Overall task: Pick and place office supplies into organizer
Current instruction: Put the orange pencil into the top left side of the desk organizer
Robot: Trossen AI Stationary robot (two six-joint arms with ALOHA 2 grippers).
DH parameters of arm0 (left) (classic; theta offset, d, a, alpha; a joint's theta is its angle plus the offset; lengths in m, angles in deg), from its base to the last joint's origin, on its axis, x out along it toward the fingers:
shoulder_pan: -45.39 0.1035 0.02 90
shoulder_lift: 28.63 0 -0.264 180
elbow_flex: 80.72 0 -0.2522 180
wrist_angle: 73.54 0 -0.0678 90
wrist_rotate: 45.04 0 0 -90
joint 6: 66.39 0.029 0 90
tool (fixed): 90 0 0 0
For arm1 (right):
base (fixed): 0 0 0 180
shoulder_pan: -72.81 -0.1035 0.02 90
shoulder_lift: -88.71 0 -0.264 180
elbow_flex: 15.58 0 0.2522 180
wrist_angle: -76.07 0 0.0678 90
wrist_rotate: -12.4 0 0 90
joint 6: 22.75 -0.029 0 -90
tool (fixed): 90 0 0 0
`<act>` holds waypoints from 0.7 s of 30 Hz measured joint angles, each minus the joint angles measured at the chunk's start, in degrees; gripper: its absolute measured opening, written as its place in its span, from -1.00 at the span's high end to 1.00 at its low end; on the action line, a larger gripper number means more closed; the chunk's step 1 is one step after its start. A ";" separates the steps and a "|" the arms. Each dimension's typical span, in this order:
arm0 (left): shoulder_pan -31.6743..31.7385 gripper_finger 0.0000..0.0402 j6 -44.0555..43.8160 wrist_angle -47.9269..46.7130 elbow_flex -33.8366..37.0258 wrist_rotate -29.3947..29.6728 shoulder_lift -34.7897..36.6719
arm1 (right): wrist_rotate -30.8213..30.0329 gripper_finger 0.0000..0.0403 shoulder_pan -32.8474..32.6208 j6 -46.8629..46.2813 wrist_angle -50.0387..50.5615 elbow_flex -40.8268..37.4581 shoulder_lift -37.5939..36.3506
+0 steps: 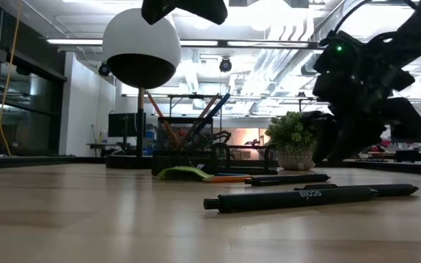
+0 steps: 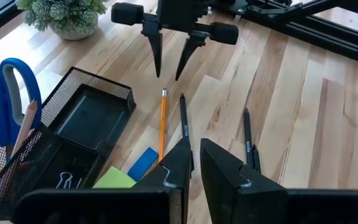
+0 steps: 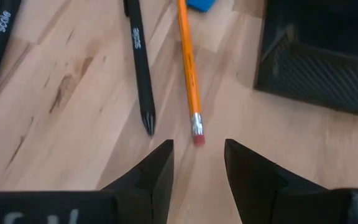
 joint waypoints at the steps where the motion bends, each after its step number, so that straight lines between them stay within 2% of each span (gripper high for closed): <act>1: 0.00 0.87 0.00 0.00 0.00 -0.14 0.00 | 0.36 0.34 -0.05 0.22 0.02 0.50 0.62; 12: 0.00 0.87 -0.02 -0.07 0.00 -0.38 0.00 | 1.91 0.34 -0.09 3.04 1.26 5.64 9.24; 21: 0.00 0.87 -0.02 -0.11 0.00 -0.38 0.00 | 2.07 0.37 -0.09 4.66 1.53 6.32 10.08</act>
